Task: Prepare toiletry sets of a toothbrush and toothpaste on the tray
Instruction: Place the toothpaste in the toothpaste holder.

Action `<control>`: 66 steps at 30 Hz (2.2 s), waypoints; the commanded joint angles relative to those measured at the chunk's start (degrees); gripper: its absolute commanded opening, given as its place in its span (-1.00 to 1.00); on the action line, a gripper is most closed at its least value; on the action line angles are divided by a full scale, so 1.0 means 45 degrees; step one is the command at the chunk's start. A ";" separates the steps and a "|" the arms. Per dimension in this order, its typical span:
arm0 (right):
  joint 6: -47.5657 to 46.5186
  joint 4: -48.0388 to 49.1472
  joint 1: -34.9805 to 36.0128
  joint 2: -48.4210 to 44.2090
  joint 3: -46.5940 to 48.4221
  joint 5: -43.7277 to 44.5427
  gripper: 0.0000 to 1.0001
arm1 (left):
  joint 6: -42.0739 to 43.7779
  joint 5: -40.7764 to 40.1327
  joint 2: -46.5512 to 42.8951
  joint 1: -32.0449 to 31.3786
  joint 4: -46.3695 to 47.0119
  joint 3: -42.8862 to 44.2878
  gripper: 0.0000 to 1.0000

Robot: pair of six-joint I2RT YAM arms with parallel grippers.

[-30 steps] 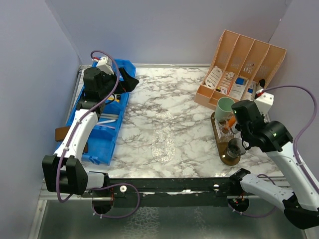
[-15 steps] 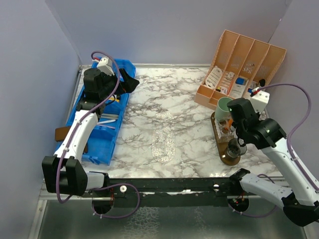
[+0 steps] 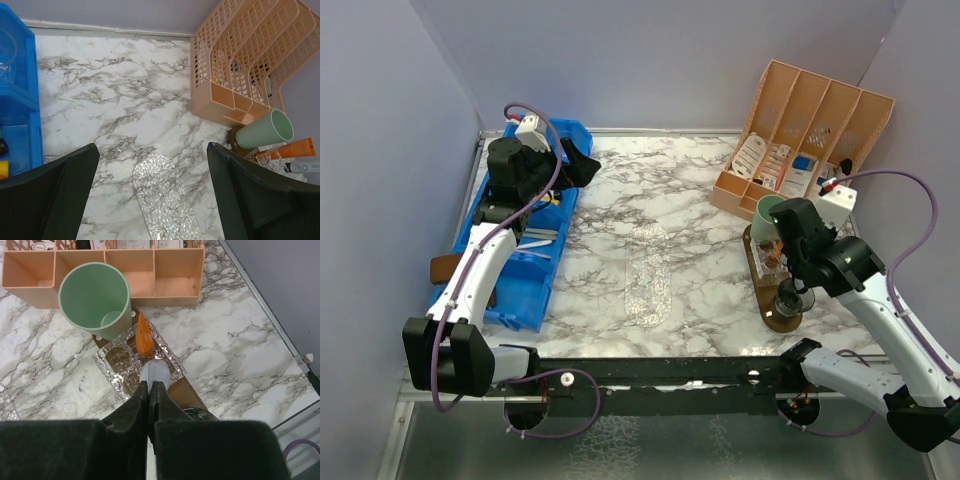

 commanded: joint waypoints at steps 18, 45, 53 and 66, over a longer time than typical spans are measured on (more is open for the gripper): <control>0.1234 0.0762 -0.0043 0.0198 -0.1002 0.1146 -0.98 | 0.0291 -0.0248 -0.0302 -0.0299 0.0232 -0.0030 0.85; 0.0869 0.2608 -0.0724 0.0596 -0.2794 0.0850 -0.91 | 0.0302 -0.0207 -0.0109 -0.0475 0.0193 -0.0026 0.85; 0.0689 0.3128 -0.1306 0.0623 -0.3085 0.0229 -0.89 | 0.0289 -0.0200 -0.0068 -0.0509 0.0193 -0.0034 0.85; 0.0578 0.3218 -0.1801 0.0551 -0.3253 -0.0359 -0.81 | 0.0301 -0.0217 -0.0029 -0.0592 0.0192 -0.0054 0.85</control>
